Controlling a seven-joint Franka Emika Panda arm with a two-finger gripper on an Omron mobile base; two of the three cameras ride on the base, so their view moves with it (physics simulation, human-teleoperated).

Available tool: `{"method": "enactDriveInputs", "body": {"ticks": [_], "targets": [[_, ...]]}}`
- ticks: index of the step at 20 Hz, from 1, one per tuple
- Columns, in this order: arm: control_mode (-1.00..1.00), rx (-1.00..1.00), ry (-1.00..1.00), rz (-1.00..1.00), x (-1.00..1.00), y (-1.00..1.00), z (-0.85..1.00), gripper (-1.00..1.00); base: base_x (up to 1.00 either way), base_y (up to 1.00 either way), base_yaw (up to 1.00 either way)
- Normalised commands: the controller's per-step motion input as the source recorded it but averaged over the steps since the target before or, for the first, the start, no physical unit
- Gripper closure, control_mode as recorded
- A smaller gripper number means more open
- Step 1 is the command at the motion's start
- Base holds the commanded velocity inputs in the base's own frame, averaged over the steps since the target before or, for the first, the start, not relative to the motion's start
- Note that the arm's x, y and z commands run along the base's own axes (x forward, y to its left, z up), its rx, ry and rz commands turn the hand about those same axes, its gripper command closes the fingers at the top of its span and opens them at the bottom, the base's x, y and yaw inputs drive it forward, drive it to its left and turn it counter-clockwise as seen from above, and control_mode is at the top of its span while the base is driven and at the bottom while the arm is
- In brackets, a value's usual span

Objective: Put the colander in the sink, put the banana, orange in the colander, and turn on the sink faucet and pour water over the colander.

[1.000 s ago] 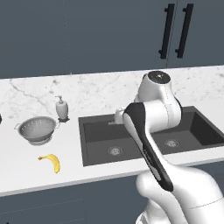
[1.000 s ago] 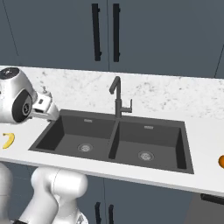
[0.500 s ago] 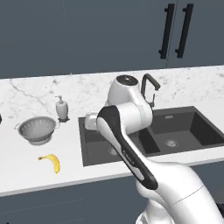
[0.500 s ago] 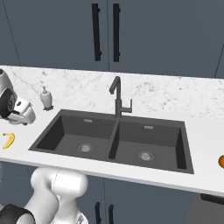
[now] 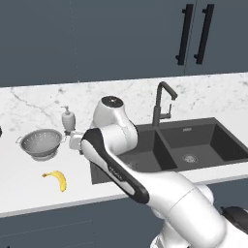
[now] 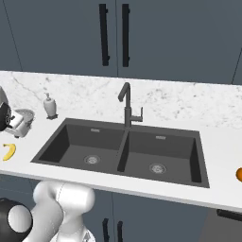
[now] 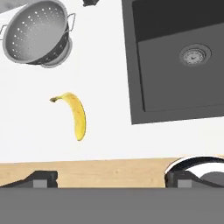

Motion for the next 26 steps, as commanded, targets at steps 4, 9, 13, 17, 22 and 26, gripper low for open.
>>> {"method": "enactDriveInputs", "body": {"ticks": [4,9,13,17,22,26], "targets": [[-1.0,0.02,-0.05,-0.04,0.46,0.62,-0.4,-1.0,0.0,0.0,0.0],[-1.0,0.03,0.0,-0.01,0.43,0.56,-0.26,-1.0,0.0,0.0,0.0],[-1.0,0.05,0.0,0.0,0.36,0.49,-0.15,-1.0,0.0,0.0,0.0],[-1.0,0.06,0.0,0.0,0.37,0.5,-0.12,-1.0,0.0,0.0,0.0],[-1.0,0.09,0.0,-0.02,0.47,0.57,-0.09,-1.0,0.0,0.0,0.0],[-1.0,0.06,-0.04,-0.1,0.35,0.17,-0.06,-1.0,0.0,0.0,0.0]]}}
